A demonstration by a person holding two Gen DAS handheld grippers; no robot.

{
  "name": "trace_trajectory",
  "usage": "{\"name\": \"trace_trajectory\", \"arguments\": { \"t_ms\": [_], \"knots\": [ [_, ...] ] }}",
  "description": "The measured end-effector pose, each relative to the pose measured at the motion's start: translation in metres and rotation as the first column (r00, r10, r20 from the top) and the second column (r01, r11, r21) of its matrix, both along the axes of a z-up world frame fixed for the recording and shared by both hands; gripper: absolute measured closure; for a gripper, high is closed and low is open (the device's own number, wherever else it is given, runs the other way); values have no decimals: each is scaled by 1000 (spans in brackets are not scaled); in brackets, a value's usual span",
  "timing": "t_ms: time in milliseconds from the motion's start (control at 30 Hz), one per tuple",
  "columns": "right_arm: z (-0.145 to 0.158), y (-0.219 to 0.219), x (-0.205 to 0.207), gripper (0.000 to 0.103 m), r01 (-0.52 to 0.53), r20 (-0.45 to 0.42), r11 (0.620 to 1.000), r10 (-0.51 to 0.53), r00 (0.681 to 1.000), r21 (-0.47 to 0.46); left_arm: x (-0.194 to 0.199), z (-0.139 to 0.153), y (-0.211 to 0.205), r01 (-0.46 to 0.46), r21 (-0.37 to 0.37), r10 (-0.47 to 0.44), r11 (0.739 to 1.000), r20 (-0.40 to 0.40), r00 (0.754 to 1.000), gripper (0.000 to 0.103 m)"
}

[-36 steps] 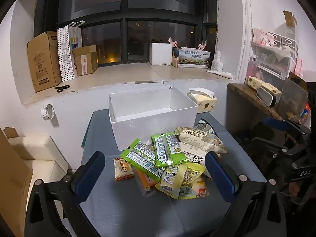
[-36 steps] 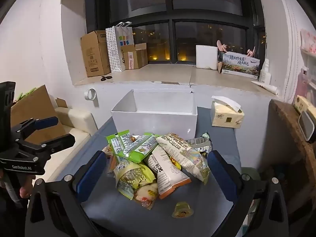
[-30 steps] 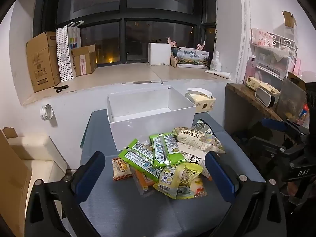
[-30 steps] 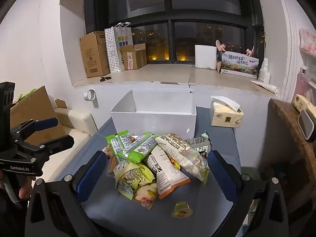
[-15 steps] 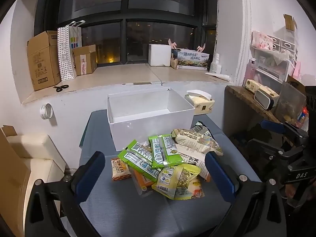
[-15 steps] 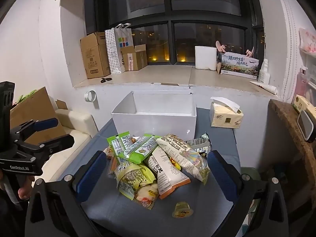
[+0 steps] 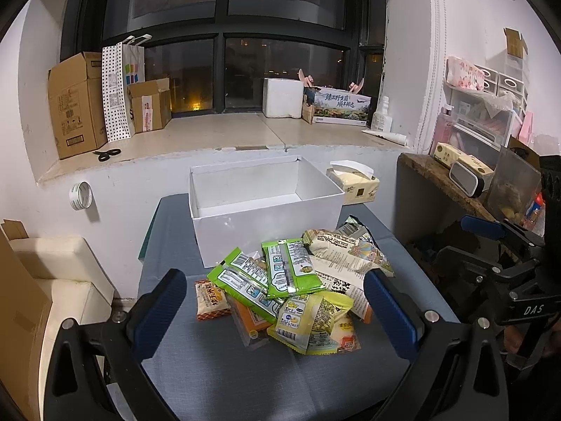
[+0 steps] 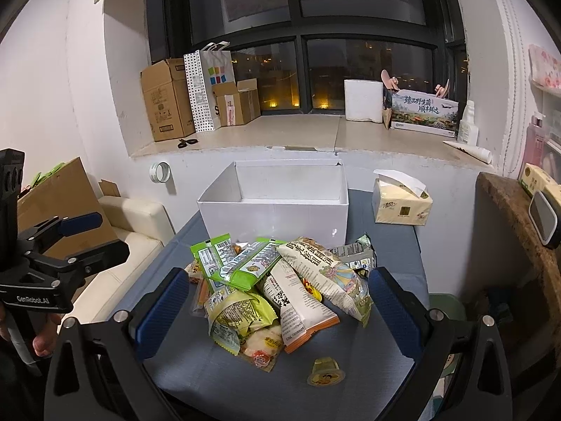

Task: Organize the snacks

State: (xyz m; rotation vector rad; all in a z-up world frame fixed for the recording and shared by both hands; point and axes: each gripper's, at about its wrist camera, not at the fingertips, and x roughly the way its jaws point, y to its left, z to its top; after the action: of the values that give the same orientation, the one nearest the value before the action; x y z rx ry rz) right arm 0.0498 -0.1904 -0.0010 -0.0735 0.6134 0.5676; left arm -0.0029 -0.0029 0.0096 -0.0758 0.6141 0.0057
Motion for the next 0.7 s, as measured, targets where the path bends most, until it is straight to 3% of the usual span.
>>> {"name": "trace_trajectory", "arguments": {
  "t_ms": [700],
  "knots": [
    [-6,8,-1,0,-12,-16,1000,12,1000,-13,-6,-2,8,-26,-25,26,999,5,1000,0]
  ]
}}
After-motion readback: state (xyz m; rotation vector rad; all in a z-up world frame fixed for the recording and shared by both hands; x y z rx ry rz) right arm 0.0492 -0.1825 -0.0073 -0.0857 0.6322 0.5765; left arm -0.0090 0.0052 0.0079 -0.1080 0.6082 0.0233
